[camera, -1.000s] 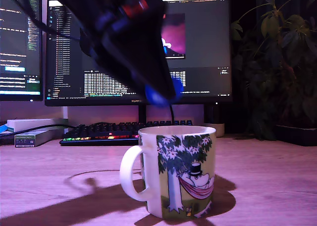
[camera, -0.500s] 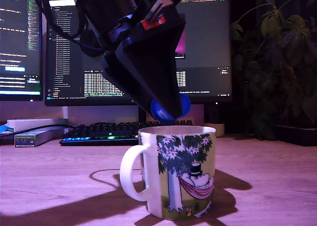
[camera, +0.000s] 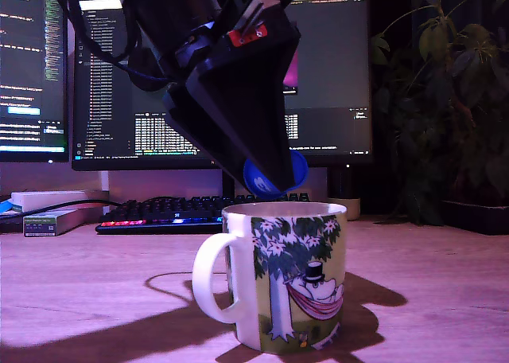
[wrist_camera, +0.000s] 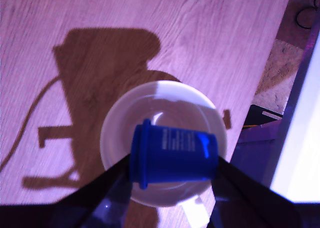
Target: Pick up the coffee capsules from the table one by one and drop them inside the nearest coffee cup
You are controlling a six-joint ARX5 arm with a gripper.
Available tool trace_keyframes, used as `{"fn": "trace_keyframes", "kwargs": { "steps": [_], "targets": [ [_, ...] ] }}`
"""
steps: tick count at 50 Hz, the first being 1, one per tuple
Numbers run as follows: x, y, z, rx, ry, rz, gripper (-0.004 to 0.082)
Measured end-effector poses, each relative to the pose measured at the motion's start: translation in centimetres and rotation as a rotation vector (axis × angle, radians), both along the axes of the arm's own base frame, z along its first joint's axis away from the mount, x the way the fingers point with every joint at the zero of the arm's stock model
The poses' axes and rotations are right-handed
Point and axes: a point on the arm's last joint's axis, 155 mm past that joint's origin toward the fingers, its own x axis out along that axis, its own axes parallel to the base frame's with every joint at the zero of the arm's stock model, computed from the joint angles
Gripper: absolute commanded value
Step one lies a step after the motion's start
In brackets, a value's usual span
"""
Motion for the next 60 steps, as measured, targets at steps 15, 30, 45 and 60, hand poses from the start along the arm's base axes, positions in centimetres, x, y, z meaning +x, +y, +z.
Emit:
{"fn": "trace_keyframes", "kwargs": {
  "steps": [15, 30, 45, 60],
  "targets": [
    [0.0, 0.0, 0.0, 0.0, 0.0, 0.0, 0.0373],
    [0.26, 0.0, 0.04, 0.0, -0.011, 0.007, 0.0724],
    [0.45, -0.44, 0.3, -0.019, -0.02, 0.004, 0.0605],
    [0.06, -0.88, 0.48, -0.04, -0.009, -0.024, 0.0253]
  ]
}}
